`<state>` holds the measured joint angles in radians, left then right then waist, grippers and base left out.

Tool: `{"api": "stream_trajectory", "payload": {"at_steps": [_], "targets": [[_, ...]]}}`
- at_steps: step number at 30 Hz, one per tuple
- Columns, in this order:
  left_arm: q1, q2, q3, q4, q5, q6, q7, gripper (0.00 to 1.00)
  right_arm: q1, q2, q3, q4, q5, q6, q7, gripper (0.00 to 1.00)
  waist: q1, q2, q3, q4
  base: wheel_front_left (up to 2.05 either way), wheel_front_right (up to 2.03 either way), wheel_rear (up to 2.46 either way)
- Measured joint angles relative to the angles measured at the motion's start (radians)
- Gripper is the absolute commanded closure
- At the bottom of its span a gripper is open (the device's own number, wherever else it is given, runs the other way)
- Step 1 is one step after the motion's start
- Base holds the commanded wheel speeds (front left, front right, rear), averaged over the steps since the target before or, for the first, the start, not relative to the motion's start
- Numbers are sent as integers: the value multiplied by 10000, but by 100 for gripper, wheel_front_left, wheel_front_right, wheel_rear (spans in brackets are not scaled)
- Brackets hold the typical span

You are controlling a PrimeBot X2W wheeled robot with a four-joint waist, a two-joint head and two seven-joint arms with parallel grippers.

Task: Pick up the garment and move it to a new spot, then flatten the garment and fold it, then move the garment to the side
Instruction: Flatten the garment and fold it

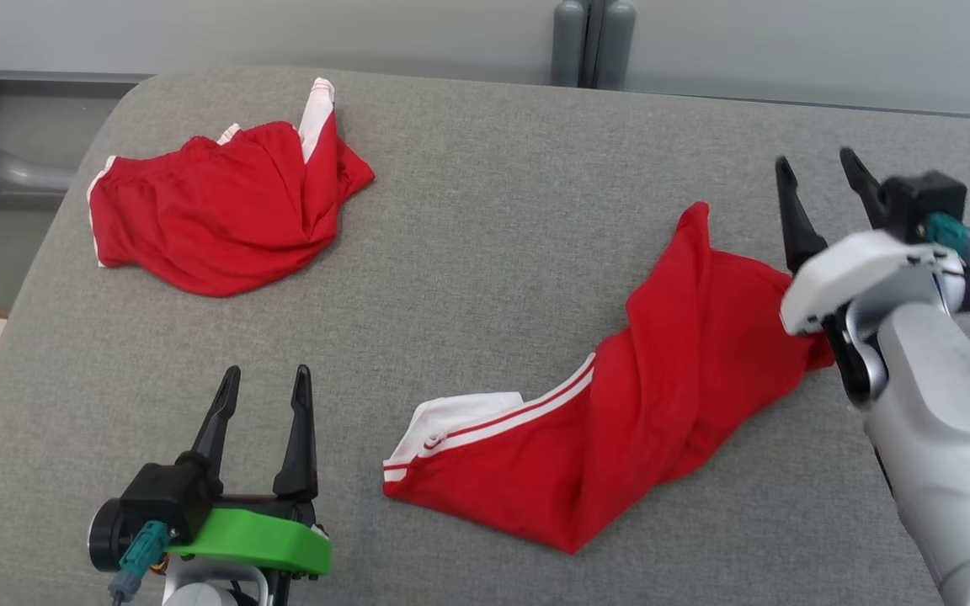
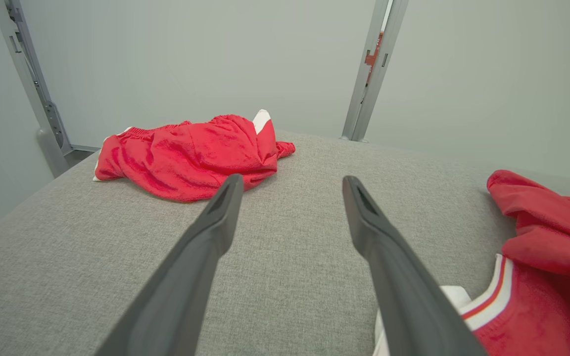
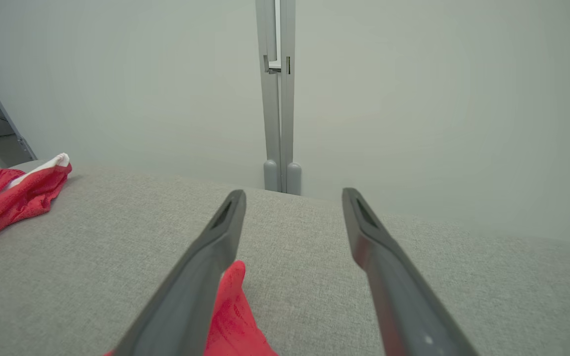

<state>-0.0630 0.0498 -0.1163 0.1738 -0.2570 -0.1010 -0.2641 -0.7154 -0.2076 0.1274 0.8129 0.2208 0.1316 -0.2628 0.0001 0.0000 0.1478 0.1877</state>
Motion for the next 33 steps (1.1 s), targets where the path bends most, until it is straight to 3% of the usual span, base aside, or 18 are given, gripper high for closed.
{"api": "stream_trajectory", "payload": {"at_steps": [6,13,24,25,26,27,28,33], "targets": [[133,0,127,-40,121,-4,0,0,2331,-748,-226,-1352,389,0,2,0,0,0,-270,-245,0,0,0],[206,0,259,-130,228,-46,0,0,4034,-1039,61,-2017,834,0,0,0,0,0,-315,-512,0,0,0],[58,0,125,-96,280,-130,0,0,3392,-1058,1026,-811,840,0,0,0,0,0,36,-276,0,0,0],[56,0,119,-92,280,-130,0,0,3299,-1062,1131,-625,840,0,0,16,0,0,56,-238,0,0,0],[56,0,119,-73,280,-132,2,0,3184,-1053,1243,-395,867,0,0,47,-1,0,80,-192,0,0,0],[56,0,119,-65,280,-134,0,0,3068,-1041,1360,-138,963,0,2,92,0,0,102,-145,0,0,0],[54,0,119,-59,280,-136,2,0,2979,-1039,1438,54,1026,0,2,100,0,0,117,-110,0,0,0],[57,0,123,-36,265,-142,0,0,2722,-1064,1827,562,1419,0,2,100,0,0,112,2,0,0,0]]}}
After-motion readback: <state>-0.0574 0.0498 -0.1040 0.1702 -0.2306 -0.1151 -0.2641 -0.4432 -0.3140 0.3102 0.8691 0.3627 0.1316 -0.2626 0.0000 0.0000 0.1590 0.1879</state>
